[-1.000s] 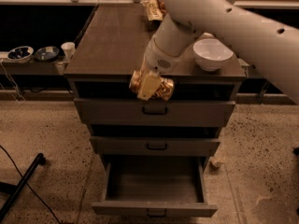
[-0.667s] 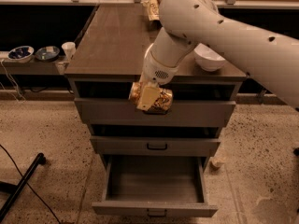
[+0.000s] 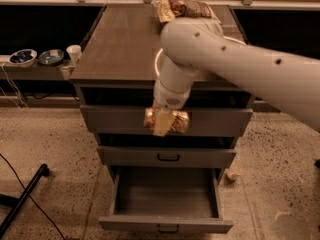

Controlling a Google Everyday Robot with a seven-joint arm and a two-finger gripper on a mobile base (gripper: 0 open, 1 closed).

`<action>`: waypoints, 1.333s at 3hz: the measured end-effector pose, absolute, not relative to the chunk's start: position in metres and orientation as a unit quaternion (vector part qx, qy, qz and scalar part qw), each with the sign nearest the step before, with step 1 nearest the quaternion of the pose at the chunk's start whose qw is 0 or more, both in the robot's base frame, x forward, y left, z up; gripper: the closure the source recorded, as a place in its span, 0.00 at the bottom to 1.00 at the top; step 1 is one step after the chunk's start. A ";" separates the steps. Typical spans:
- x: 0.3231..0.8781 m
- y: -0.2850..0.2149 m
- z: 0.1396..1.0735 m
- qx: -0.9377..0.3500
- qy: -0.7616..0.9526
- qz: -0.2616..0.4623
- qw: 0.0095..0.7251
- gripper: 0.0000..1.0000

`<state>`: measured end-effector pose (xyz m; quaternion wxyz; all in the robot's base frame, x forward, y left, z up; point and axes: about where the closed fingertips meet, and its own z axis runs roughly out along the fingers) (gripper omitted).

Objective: Place orange can into bottom drawer

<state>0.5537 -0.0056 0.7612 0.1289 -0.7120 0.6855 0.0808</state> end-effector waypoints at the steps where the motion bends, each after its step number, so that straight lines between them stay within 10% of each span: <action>1: 0.519 -0.034 0.703 -0.728 0.672 0.076 0.111 1.00; 4: 0.490 -0.038 0.554 -0.710 0.683 0.121 0.124 1.00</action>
Offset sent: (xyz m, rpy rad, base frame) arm -0.0313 -0.0260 -0.0528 -0.0299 0.0101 0.0370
